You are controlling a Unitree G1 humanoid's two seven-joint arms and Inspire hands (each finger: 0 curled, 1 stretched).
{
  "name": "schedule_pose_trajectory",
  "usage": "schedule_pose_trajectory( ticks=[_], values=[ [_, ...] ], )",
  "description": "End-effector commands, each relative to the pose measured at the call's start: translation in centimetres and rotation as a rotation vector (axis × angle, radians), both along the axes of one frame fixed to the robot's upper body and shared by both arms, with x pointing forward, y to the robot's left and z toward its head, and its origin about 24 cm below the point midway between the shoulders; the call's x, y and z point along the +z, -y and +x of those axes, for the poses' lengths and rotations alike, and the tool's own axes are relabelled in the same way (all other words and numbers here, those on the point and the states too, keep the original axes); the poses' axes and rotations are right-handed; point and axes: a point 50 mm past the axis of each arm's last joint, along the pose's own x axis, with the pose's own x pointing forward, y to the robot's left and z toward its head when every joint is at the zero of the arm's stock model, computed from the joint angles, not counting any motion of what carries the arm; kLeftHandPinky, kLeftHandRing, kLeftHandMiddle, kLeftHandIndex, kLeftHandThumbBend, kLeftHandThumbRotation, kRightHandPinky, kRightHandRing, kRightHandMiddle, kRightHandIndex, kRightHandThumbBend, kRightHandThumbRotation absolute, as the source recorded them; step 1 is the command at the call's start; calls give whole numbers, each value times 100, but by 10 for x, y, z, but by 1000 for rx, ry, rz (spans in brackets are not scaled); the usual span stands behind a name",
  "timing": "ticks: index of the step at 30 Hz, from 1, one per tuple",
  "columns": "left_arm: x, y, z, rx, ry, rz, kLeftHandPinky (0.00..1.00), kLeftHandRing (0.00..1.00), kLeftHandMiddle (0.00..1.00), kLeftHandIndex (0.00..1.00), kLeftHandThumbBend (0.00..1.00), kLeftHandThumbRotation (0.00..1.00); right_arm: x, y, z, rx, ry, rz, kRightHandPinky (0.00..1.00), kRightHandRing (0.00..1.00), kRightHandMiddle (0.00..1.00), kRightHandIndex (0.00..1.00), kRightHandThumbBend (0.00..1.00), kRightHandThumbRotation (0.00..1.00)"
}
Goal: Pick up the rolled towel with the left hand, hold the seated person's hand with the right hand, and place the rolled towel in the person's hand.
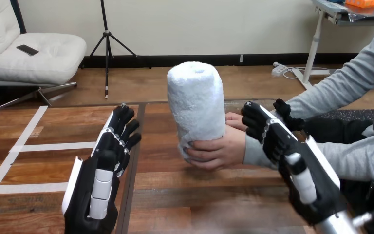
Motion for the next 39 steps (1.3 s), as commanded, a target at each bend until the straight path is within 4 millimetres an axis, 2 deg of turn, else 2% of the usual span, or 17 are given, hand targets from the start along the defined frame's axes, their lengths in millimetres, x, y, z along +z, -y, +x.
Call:
schedule_pose_trajectory(
  ticks=[1,19,39],
  values=[
    [13,0,-1,0,70,-6,92,93,94,93,74,97,25,-11,0,-24,123,120,93,93,93,92,100,100],
    [26,2,12,-15,111,11,90,93,93,92,73,97,22,-22,-12,-30,80,177,94,94,94,93,100,100],
    [26,6,16,-29,115,16,85,91,92,89,76,98,11,-28,-13,-5,0,211,100,97,95,94,100,100]
  ],
)
